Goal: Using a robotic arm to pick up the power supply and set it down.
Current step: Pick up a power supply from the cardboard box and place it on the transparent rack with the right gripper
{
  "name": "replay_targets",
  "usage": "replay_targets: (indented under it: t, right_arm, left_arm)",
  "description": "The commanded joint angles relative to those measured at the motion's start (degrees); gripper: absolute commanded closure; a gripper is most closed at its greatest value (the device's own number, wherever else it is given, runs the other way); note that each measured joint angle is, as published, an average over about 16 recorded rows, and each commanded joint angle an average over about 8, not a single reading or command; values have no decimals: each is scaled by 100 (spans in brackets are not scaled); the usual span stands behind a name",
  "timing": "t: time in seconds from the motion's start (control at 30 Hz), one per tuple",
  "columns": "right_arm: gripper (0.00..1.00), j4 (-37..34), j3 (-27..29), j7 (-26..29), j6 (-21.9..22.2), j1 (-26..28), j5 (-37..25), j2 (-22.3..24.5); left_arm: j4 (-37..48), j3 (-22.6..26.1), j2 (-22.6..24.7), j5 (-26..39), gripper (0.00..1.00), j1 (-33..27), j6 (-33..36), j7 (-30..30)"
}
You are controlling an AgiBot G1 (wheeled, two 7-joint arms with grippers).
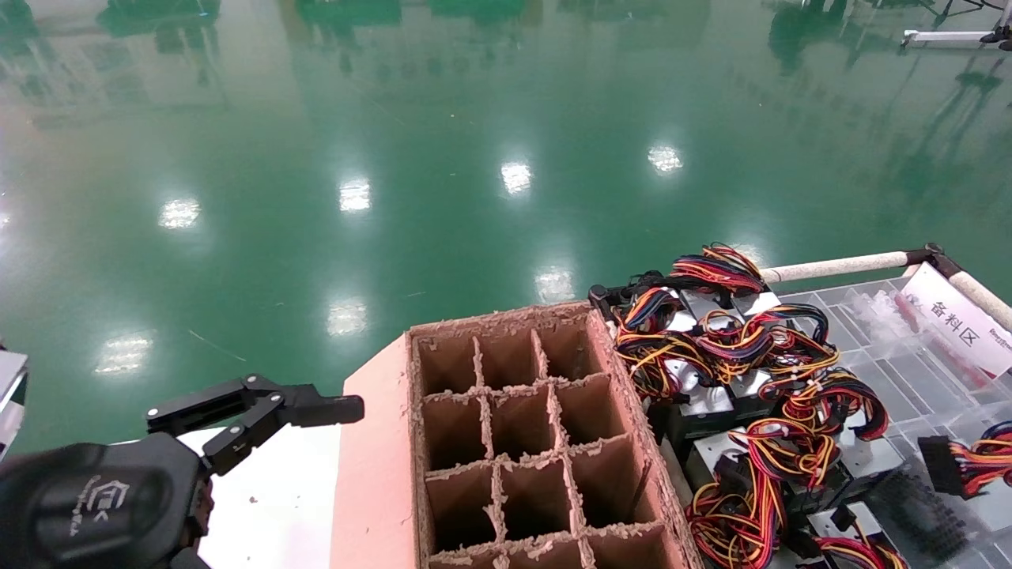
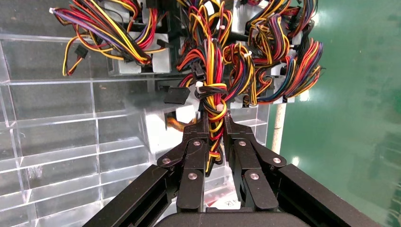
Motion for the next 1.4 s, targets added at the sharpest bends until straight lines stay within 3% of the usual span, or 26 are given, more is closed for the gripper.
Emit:
replay_targets:
  t: [0.03,0.93,1.4]
  right_arm:
    - [100,-31,-69,-11,-1,18,42,-37]
    - [100,-325,-1570,54,-55,235,897,-267]
    - [100,-528,-2001,237,-130,378,1190,-310]
  left_arm:
    - [0,0,0,0,0,0,0,0]
    - [0,2,-1,-1,0,0,-1,1]
    - [0,3,-1,-2,0,-1,-1,1]
